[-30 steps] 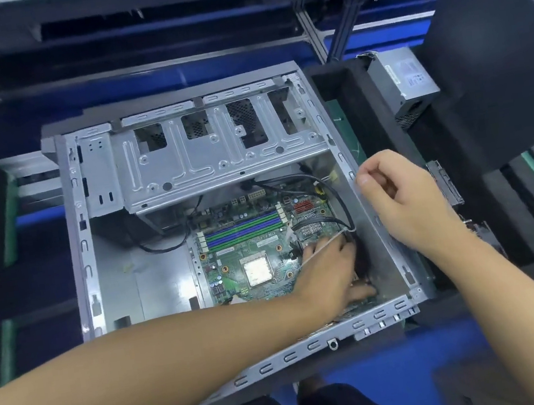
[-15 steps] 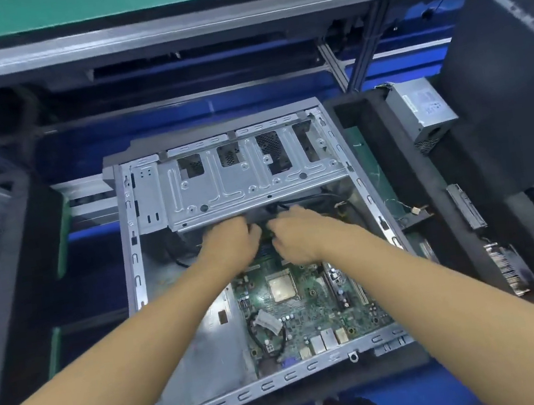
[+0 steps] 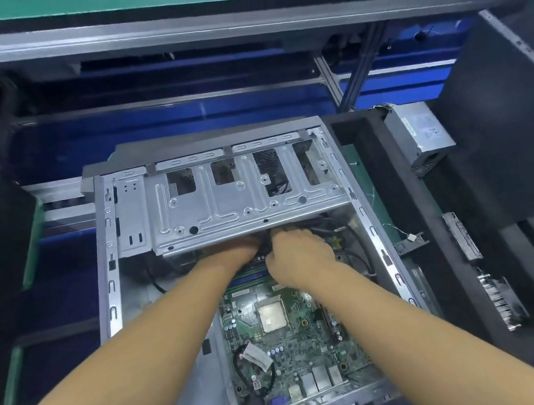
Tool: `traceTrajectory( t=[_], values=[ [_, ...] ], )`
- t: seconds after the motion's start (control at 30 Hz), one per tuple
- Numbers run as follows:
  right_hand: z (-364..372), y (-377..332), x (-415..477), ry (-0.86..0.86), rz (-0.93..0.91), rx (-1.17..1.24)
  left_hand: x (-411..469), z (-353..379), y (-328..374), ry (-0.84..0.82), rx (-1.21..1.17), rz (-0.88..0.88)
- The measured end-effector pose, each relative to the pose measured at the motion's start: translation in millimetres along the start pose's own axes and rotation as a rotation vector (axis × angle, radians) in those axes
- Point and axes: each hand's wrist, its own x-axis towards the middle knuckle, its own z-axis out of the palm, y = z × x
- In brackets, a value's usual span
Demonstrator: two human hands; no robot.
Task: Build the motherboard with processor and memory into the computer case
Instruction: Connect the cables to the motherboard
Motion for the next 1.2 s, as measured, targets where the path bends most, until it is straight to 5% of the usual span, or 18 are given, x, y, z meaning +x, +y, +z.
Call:
traceTrajectory(
  t=[0.23,0.37,0.47,0.63,0.7,0.83,1.0,1.07,1.2],
  values=[
    [-11,13,-9,-0.037,0.013,0.202,-3,-25,-4,-0.028,-0.053,0.134],
    [-14,24,-15,-0.081,0.017,0.340,-27,-21,3,-0.208,-0.122,0.216],
    [-18,35,-20,-0.172,0.033,0.436,-49,-18,-8,-0.076,-0.056,0.098],
    [-16,51,-37,-0.414,0.086,0.579,-72,-14,-24,-0.314,-0.965,0.008],
    [-18,48,-39,-0.431,0.087,0.697,-81,-18,-24,-0.406,-1.112,-0.005],
    [-19,35,-34,-0.407,0.102,0.859,-98,-17,-34,-0.520,-1.246,0.002],
    [-26,23,-36,-0.223,0.052,0.718,-106,-20,-36,-0.567,-1.435,-0.028],
    [-28,19,-40,-0.071,-0.063,0.487,-106,-17,-37,-0.511,-1.427,-0.044],
    [-14,2,-49,0.023,-0.410,0.400,-110,-17,-36,-0.509,-1.398,0.000]
  ],
)
